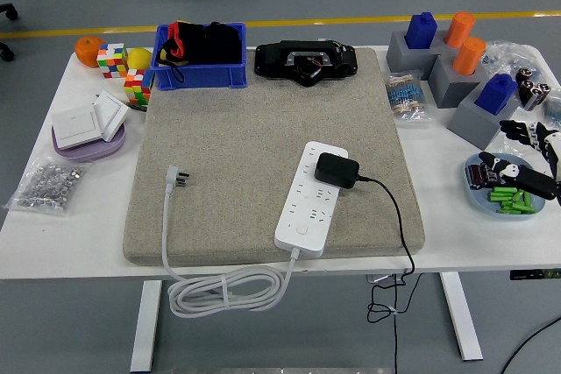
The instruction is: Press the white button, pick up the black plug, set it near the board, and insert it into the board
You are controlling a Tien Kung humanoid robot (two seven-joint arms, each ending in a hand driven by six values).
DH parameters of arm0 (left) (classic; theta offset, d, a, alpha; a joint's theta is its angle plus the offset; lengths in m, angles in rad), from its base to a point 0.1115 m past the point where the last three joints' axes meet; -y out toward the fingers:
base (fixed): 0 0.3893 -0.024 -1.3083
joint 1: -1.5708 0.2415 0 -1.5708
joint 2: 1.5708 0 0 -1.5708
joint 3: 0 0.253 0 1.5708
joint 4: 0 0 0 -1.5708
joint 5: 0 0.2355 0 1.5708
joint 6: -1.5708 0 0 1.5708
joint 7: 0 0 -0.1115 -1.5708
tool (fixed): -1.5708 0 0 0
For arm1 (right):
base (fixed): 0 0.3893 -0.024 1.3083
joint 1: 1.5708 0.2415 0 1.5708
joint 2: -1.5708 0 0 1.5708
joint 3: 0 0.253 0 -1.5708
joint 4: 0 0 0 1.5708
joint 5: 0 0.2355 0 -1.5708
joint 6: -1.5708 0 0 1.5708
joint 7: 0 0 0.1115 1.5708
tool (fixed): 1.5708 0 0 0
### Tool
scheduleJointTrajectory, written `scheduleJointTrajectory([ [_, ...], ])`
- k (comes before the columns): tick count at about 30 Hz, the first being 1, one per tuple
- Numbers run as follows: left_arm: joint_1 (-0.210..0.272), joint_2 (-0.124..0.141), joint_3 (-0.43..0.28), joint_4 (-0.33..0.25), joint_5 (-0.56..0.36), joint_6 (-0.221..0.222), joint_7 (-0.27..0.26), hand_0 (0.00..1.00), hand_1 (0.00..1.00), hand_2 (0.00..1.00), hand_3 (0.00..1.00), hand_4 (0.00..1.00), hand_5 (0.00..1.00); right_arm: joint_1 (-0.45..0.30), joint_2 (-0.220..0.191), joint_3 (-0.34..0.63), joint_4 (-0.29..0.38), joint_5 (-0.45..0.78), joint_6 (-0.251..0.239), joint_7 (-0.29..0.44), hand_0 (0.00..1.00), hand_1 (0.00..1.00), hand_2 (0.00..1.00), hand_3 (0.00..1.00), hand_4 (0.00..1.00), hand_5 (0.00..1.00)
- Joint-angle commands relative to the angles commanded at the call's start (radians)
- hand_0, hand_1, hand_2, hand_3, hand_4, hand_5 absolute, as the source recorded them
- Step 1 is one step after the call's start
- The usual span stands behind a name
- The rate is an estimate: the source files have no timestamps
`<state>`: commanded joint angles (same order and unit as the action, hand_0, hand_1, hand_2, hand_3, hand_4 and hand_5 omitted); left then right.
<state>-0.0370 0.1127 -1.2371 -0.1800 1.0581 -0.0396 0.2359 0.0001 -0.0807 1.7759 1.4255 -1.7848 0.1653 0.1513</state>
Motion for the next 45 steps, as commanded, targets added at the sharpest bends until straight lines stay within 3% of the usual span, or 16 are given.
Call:
scheduleJointTrajectory([
  [45, 0.000, -0.002, -0.017, 0.000, 0.010, -0.001, -0.001, 0.743, 0.718, 0.695, 0.763, 0.682, 0.288, 0.015, -0.013, 0.003, -0.002, 0.010, 0.025, -0.016, 0.862, 0.769, 0.731, 0.703, 0.864, 0.325],
])
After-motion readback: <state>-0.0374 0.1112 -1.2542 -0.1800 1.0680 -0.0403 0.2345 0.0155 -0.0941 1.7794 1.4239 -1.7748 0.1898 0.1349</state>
